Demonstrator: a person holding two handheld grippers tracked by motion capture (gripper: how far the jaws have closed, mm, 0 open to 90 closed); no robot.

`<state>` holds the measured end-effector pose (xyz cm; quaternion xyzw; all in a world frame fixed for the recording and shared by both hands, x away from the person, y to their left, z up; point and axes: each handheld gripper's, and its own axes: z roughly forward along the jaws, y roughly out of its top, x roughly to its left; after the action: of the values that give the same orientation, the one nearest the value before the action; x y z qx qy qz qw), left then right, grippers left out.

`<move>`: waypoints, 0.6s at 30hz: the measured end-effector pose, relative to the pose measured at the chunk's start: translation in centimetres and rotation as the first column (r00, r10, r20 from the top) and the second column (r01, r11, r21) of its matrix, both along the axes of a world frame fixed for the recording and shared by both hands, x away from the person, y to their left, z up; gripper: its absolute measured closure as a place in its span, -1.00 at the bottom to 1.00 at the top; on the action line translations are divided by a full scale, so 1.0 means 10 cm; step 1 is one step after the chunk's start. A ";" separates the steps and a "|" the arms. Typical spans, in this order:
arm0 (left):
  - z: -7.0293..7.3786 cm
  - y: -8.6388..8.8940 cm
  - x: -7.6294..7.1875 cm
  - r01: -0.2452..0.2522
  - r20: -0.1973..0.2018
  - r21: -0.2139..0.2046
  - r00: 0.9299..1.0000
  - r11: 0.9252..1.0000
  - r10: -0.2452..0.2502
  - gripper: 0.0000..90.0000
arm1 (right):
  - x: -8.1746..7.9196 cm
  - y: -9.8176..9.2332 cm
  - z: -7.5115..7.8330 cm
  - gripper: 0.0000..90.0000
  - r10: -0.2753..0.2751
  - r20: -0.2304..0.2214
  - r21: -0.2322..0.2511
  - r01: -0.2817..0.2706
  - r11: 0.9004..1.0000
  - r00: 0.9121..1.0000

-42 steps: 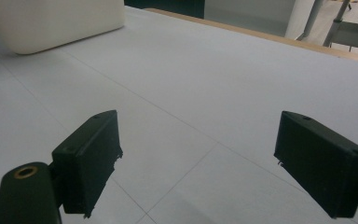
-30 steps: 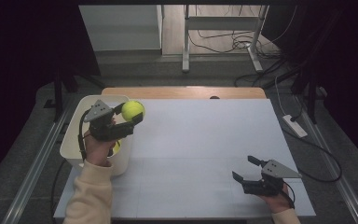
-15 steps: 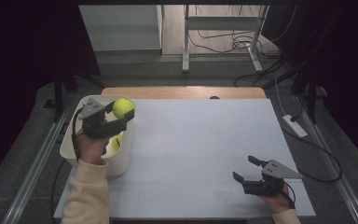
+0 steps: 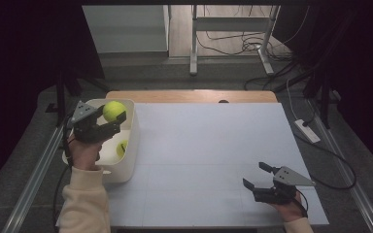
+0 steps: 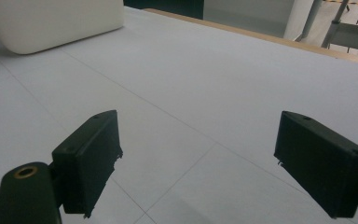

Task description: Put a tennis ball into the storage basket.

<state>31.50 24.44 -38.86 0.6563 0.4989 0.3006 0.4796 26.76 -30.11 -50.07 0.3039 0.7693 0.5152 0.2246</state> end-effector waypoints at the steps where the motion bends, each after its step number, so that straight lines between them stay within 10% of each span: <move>1: 0.00 0.02 0.00 -0.015 -0.004 0.009 1.000 1.000 0.015 -0.40 | 0.00 0.00 0.00 -0.68 0.000 0.003 -0.001 0.000 1.000 1.000; 18: -0.07 0.23 0.04 -0.111 -0.056 0.057 0.992 0.992 0.114 -0.41 | 0.00 0.00 0.00 -0.68 -0.003 0.002 -0.001 0.003 1.000 1.000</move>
<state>31.88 26.70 -39.60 0.6482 0.5409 0.3210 0.4292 26.76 -30.15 -50.04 0.3045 0.7687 0.5150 0.2262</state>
